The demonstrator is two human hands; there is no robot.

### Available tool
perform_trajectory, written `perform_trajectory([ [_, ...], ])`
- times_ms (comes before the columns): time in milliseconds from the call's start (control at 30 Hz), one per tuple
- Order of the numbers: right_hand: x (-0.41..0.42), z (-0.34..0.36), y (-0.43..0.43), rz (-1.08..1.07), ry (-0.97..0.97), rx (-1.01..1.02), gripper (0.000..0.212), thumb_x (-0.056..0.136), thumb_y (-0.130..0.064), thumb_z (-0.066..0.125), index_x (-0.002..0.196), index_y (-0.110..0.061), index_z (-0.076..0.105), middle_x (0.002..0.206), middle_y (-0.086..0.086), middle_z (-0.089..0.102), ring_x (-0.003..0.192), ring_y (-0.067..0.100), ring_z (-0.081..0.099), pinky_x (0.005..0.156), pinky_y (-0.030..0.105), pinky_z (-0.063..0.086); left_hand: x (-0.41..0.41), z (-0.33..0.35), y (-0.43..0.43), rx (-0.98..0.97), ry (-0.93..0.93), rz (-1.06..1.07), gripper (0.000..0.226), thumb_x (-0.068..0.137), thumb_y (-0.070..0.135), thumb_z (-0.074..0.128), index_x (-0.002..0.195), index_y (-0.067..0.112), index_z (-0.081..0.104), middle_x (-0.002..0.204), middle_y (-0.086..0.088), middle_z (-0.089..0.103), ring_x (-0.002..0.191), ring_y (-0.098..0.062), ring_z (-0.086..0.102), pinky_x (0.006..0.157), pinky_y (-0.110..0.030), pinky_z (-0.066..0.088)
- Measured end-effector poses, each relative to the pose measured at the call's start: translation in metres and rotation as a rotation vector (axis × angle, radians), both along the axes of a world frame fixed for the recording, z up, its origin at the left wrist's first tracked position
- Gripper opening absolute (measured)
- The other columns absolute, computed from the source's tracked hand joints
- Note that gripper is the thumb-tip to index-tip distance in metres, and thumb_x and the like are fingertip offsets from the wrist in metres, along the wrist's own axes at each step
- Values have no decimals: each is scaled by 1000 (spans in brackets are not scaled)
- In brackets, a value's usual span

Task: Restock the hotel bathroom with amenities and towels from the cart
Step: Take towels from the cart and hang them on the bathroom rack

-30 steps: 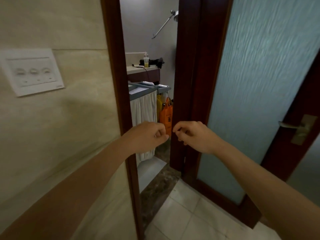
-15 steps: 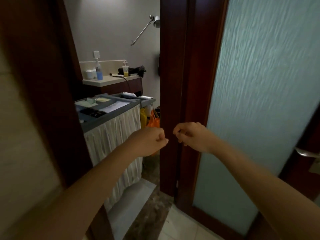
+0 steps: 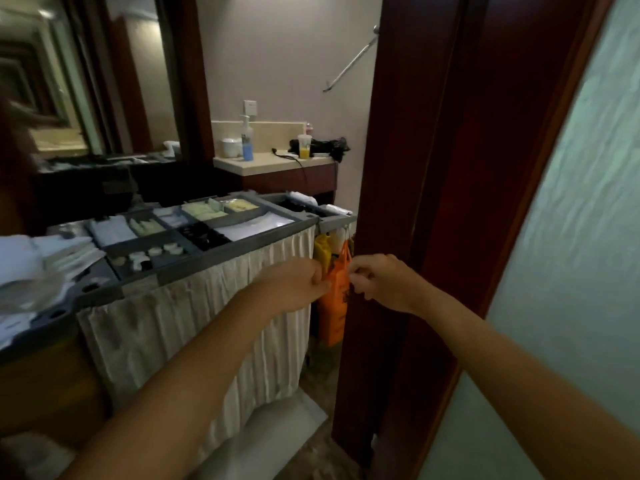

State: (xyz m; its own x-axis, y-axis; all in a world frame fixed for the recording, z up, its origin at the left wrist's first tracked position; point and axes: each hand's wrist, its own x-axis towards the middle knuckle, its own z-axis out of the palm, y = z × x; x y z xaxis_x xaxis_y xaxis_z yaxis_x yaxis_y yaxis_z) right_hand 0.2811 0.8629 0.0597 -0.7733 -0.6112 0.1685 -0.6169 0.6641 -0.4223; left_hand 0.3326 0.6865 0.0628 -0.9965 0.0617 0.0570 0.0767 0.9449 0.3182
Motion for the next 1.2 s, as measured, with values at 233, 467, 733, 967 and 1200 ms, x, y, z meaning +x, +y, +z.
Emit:
perform_trajectory([
  [233,-94,2,-32,139,-22,-39,16,93,-27,50,100,-24,64,83,-9,62,78,7,60,79,40,54,-60,1,-38,-64,-5,108,28,93,45,43,103,23,58,108,3,61,94,-14,55,82,-32,46],
  [467,-165,-14,-105,280,-89,-81,14,92,-25,51,97,-23,64,84,-8,65,80,10,63,78,40,54,-94,-7,-105,-36,-9,236,26,92,40,46,102,20,61,104,0,65,94,-19,60,85,-39,50],
  [733,-217,-23,-232,465,-98,-8,16,94,-22,50,100,-20,64,77,-14,60,72,5,59,70,25,48,-127,-27,-233,-86,-23,362,28,96,38,41,81,17,50,76,-5,52,67,-22,50,62,-33,37],
  [967,-247,-23,-362,569,-152,-14,14,95,-22,48,99,-27,60,85,-4,66,78,14,64,78,40,55,-136,-21,-348,-29,-40,535,29,95,40,44,102,16,57,96,-5,62,85,-22,59,81,-38,51],
  [1200,-245,-31,-475,743,-222,-12,20,98,-26,44,109,-20,60,87,-6,64,76,3,62,67,14,47,-119,-31,-439,46,-83,758,29,95,40,45,106,18,59,103,-6,64,88,-18,58,83,-33,49],
])
